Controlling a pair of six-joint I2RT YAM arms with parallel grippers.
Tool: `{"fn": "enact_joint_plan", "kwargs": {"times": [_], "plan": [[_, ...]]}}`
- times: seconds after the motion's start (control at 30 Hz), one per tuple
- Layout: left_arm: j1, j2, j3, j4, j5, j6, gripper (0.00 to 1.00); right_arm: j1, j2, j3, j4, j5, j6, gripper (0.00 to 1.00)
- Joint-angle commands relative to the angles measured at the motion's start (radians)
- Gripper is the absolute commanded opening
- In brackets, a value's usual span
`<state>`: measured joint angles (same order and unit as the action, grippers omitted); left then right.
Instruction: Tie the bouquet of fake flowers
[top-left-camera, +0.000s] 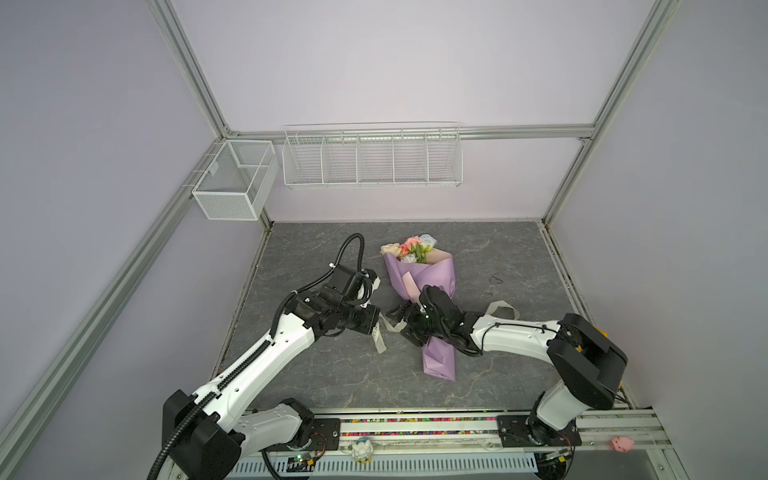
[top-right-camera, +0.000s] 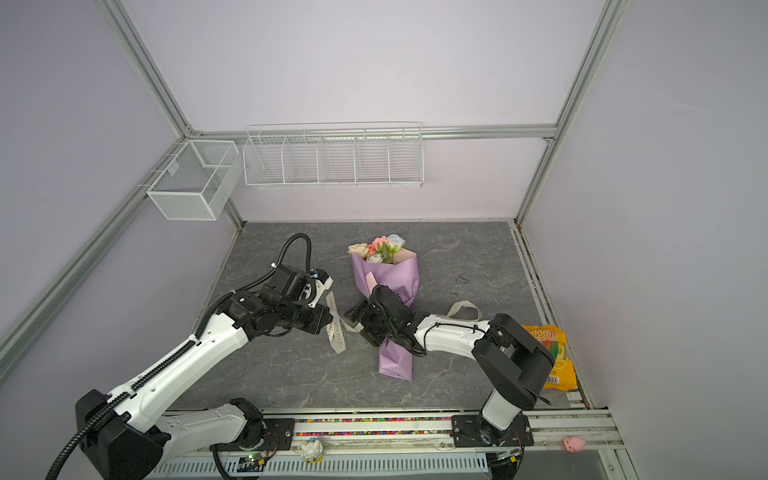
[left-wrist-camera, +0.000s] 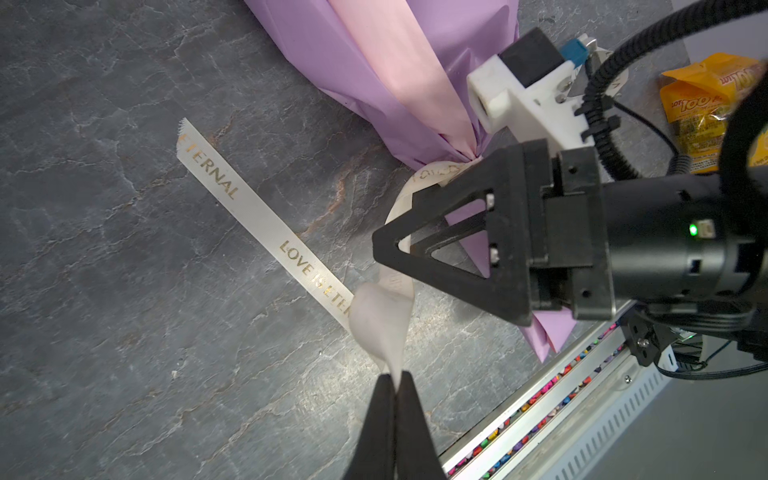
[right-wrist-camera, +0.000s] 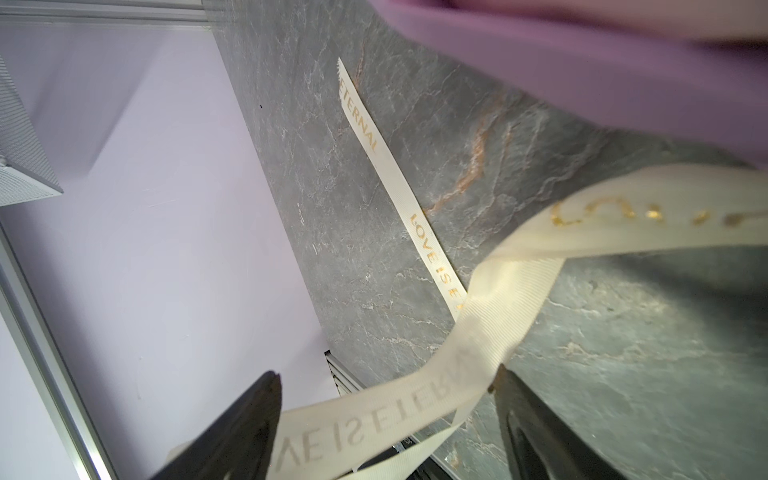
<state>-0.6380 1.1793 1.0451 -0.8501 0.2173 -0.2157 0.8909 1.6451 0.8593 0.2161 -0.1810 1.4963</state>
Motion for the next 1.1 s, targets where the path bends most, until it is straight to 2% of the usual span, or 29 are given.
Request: {"fn": "enact_joint_plan", "kwargs": {"times": [0.0, 0.07, 0.2, 0.4, 0.53, 0.67, 0.73, 0.93, 1.07], "plan": [[-0.005, 0.001, 0.015, -0.013, -0.004, -0.003, 0.0, 0.003, 0.036, 0.014, 0.037, -0.017, 0.058, 0.84], [-0.005, -0.008, 0.012, -0.022, -0.021, -0.004, 0.0, 0.002, 0.026, 0.013, 0.032, -0.002, 0.056, 0.84], [-0.005, -0.037, 0.002, -0.045, -0.074, -0.012, 0.0, -0.022, -0.04, 0.084, -0.126, 0.061, -0.082, 0.84], [-0.005, -0.059, -0.017, -0.041, -0.087, -0.015, 0.0, -0.042, -0.153, 0.086, -0.258, 0.146, -0.168, 0.84], [-0.005, -0.051, -0.011, -0.028, -0.057, -0.014, 0.0, -0.04, -0.148, 0.058, -0.2, 0.093, -0.108, 0.85], [-0.005, -0.048, 0.0, -0.02, -0.04, -0.009, 0.0, -0.032, -0.061, 0.038, -0.005, -0.014, 0.001, 0.85], [-0.005, -0.049, 0.006, -0.02, -0.035, -0.008, 0.0, -0.025, -0.014, 0.063, 0.038, -0.055, 0.044, 0.85], [-0.005, -0.04, 0.021, -0.027, -0.022, 0.004, 0.0, -0.015, 0.066, 0.069, 0.15, -0.076, 0.164, 0.85], [-0.005, -0.034, 0.024, -0.031, -0.012, 0.012, 0.0, -0.015, 0.118, 0.085, 0.2, -0.098, 0.181, 0.85]]}}
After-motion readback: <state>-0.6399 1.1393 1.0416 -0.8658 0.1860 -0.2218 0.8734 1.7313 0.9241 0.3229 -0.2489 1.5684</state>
